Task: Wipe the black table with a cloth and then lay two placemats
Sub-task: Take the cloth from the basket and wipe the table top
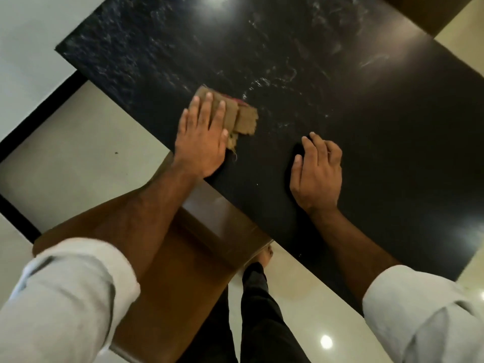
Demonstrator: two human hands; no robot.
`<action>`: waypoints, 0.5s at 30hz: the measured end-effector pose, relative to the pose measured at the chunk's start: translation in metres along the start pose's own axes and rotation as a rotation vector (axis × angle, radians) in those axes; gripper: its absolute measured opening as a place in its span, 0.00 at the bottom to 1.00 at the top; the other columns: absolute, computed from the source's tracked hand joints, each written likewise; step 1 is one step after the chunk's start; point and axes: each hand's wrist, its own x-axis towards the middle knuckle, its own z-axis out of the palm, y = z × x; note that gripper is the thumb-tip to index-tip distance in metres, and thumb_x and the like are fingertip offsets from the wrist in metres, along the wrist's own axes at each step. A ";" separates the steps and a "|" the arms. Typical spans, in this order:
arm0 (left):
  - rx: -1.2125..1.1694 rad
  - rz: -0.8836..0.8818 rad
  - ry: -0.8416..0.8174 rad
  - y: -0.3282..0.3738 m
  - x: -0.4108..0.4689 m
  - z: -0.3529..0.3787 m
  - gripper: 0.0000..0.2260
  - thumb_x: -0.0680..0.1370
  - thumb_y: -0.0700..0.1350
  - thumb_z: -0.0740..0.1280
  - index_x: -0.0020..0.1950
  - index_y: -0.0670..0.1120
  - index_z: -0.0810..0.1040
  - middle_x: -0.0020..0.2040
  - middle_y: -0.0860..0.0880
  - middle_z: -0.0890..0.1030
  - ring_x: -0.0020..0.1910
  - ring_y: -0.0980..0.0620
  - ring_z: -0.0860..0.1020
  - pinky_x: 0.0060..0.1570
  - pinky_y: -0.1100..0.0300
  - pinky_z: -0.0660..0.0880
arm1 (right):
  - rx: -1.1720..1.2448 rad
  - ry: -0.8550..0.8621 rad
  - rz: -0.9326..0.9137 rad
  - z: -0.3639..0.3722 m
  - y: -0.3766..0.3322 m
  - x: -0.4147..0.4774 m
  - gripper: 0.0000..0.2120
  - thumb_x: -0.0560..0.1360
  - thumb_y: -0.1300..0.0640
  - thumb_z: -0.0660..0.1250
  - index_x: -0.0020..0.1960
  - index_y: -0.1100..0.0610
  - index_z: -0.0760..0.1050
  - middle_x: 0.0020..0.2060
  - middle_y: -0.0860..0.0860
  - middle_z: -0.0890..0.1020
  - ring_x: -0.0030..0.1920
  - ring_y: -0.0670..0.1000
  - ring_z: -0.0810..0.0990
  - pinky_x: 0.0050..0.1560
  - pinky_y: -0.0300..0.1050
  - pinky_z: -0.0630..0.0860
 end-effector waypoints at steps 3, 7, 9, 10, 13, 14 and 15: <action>-0.036 -0.034 0.023 0.031 0.016 -0.005 0.33 0.90 0.58 0.50 0.91 0.49 0.42 0.91 0.41 0.40 0.90 0.37 0.41 0.88 0.36 0.43 | 0.142 0.075 0.042 0.000 0.004 0.000 0.23 0.88 0.50 0.60 0.80 0.61 0.72 0.78 0.58 0.75 0.75 0.62 0.71 0.75 0.56 0.71; -0.005 0.280 -0.050 0.106 -0.053 0.028 0.34 0.89 0.59 0.53 0.91 0.49 0.43 0.91 0.41 0.40 0.90 0.37 0.40 0.87 0.34 0.44 | 0.344 0.194 0.109 -0.001 0.009 0.001 0.25 0.87 0.52 0.59 0.79 0.64 0.71 0.77 0.59 0.75 0.73 0.61 0.72 0.74 0.56 0.71; 0.016 0.355 -0.145 0.121 -0.099 0.044 0.35 0.89 0.60 0.51 0.91 0.51 0.37 0.90 0.42 0.33 0.89 0.38 0.35 0.87 0.35 0.41 | 0.380 0.216 0.106 -0.002 0.011 0.001 0.26 0.87 0.51 0.58 0.78 0.65 0.72 0.76 0.60 0.76 0.71 0.61 0.74 0.72 0.60 0.72; 0.019 0.359 -0.170 0.118 -0.115 0.049 0.36 0.89 0.61 0.50 0.90 0.51 0.34 0.89 0.44 0.30 0.88 0.40 0.32 0.87 0.36 0.40 | 0.390 0.209 0.107 -0.002 0.011 0.002 0.27 0.87 0.50 0.57 0.78 0.65 0.72 0.76 0.60 0.76 0.71 0.61 0.74 0.72 0.60 0.73; 0.018 0.312 -0.122 0.090 -0.125 0.055 0.34 0.89 0.60 0.48 0.90 0.52 0.34 0.89 0.45 0.31 0.89 0.40 0.33 0.88 0.36 0.41 | 0.392 0.186 0.096 -0.002 0.012 0.001 0.28 0.87 0.48 0.55 0.78 0.65 0.72 0.76 0.60 0.76 0.73 0.61 0.73 0.73 0.61 0.72; 0.032 0.284 -0.086 0.081 -0.115 0.053 0.34 0.89 0.60 0.48 0.90 0.51 0.35 0.90 0.44 0.32 0.89 0.40 0.35 0.88 0.37 0.41 | 0.390 0.185 0.087 -0.003 0.013 0.001 0.28 0.87 0.47 0.55 0.78 0.65 0.72 0.76 0.60 0.76 0.73 0.60 0.73 0.74 0.61 0.71; 0.042 0.248 -0.058 0.075 -0.099 0.049 0.34 0.89 0.60 0.47 0.90 0.51 0.35 0.90 0.44 0.34 0.89 0.39 0.36 0.88 0.37 0.41 | 0.393 0.184 0.081 -0.003 0.014 0.002 0.28 0.87 0.47 0.55 0.78 0.66 0.72 0.76 0.60 0.76 0.74 0.59 0.72 0.74 0.62 0.71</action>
